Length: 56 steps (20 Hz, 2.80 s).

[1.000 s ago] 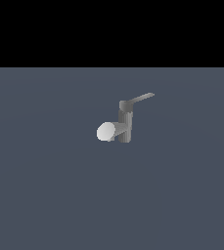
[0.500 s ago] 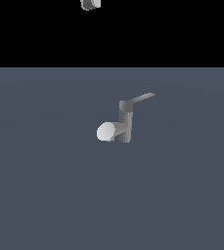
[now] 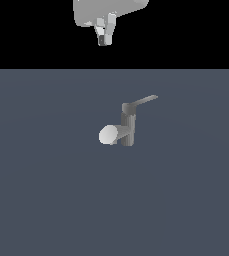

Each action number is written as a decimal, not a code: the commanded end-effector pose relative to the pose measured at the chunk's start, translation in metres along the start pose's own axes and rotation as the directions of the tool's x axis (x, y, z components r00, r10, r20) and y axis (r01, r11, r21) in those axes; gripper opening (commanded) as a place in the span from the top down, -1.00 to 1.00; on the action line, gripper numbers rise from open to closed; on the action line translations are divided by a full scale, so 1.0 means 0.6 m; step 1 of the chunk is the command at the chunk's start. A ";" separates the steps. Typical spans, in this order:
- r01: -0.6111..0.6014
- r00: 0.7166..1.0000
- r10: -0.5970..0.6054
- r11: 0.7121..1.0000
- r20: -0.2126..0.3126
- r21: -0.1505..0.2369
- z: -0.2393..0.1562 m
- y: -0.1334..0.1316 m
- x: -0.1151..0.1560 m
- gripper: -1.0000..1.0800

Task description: Turn on the faucet by rotating a designated handle.

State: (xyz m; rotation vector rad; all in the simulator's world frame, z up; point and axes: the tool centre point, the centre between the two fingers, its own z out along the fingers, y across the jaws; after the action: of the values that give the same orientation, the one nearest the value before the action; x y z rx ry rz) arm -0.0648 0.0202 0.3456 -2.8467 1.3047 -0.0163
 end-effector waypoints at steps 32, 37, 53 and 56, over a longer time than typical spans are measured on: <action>-0.786 0.618 0.786 0.618 -0.010 -0.012 0.261 0.006 0.331 1.00; -0.814 0.581 0.814 0.581 -0.009 -0.012 0.273 0.015 0.346 1.00; -0.816 0.579 0.816 0.578 -0.009 -0.012 0.273 0.046 0.311 1.00; -0.816 0.579 0.816 0.578 -0.009 -0.012 0.273 0.056 0.300 1.00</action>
State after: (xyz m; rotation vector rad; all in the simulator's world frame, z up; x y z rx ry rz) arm 0.0389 -0.1376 0.1881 -1.9332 2.4647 -0.0182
